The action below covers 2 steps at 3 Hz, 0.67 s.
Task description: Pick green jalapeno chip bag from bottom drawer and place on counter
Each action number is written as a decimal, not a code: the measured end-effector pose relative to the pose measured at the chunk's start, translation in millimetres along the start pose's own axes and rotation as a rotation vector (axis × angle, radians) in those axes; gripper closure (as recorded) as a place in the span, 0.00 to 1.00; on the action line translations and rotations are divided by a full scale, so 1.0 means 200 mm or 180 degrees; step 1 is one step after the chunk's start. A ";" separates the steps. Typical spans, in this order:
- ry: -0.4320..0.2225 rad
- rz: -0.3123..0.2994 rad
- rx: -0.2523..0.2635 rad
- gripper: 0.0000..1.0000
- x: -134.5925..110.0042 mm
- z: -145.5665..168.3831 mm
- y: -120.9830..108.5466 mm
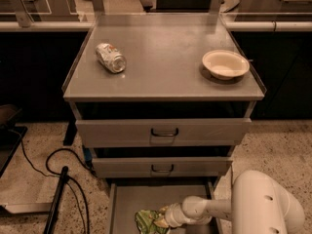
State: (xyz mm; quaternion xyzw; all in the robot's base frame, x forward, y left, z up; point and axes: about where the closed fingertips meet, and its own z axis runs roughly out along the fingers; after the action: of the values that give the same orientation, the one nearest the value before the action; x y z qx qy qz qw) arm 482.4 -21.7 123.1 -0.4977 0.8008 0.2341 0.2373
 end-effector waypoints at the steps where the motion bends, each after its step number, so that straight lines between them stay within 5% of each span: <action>1: 0.0027 0.0091 0.0134 1.00 -0.05 -0.10 -0.01; 2: 0.0026 0.0133 0.0226 1.00 -0.10 -0.20 -0.02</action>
Offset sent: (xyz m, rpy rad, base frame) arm 0.0115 -0.0258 0.0699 -0.0423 -0.0391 -0.1132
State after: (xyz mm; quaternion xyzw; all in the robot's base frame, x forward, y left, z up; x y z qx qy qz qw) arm 488.6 -34.9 165.6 -0.4731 0.8197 0.2085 0.2466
